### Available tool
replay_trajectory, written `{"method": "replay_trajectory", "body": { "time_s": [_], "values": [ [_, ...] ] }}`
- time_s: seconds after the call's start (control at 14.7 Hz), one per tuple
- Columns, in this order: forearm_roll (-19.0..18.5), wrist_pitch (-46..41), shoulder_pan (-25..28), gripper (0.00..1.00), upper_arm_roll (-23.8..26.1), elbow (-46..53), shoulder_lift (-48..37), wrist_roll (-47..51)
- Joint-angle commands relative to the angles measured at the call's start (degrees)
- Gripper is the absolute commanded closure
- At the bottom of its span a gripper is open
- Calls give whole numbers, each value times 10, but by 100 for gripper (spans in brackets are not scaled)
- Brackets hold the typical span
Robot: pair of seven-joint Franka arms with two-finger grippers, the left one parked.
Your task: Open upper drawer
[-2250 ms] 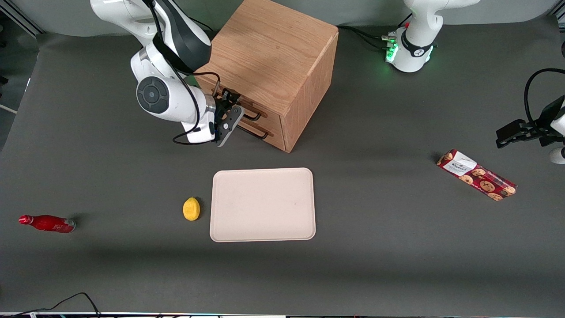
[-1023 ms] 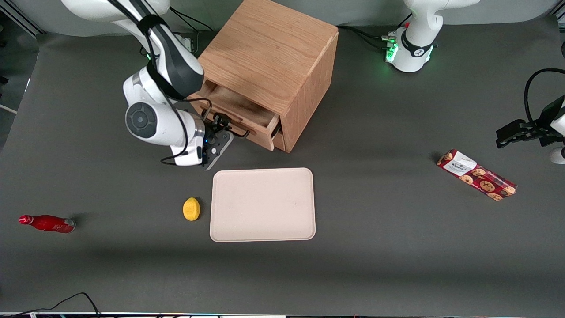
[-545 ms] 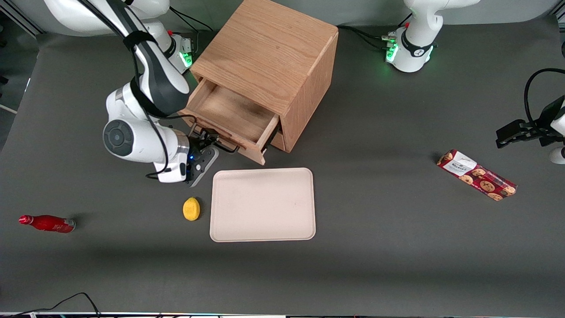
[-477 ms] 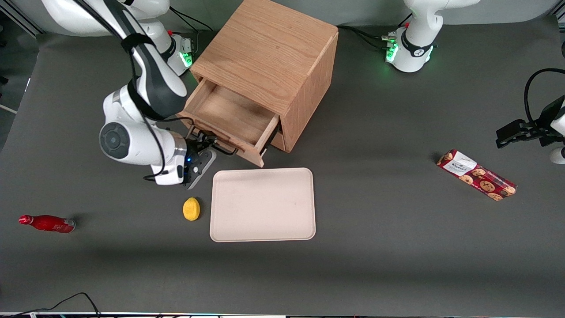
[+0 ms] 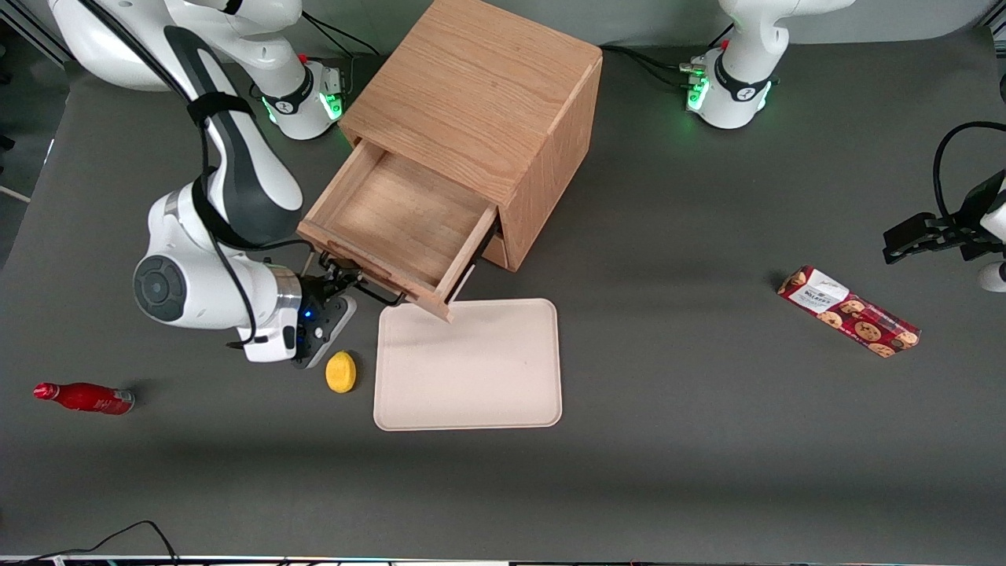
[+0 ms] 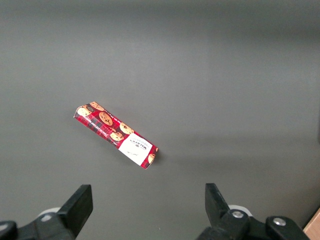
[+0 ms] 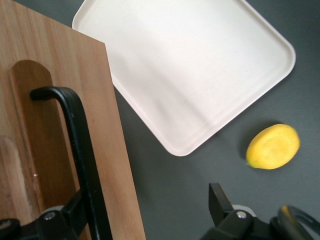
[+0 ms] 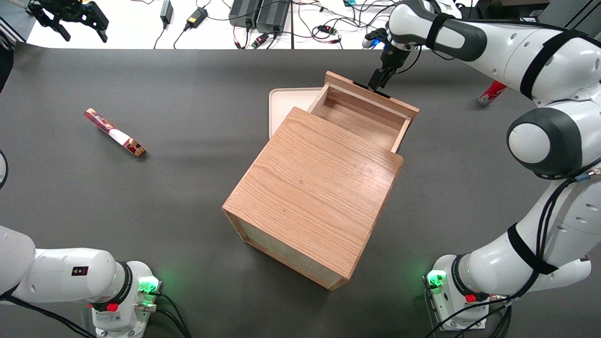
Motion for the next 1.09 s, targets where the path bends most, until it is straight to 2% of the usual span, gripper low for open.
{"method": "replay_trajectory", "body": {
  "time_s": [0.0, 0.2, 0.55, 0.82, 1.02],
  "values": [
    [-9, -20, 3, 0, -10, 57, 36, -17],
    [-24, -23, 4, 0, -18, 89, 56, -29],
    [-23, -32, 4, 0, -42, 112, 63, -84],
    [-22, -43, 7, 0, -39, 122, 60, -76],
    [-16, -111, 7, 0, -37, 156, 45, -64]
  ]
}}
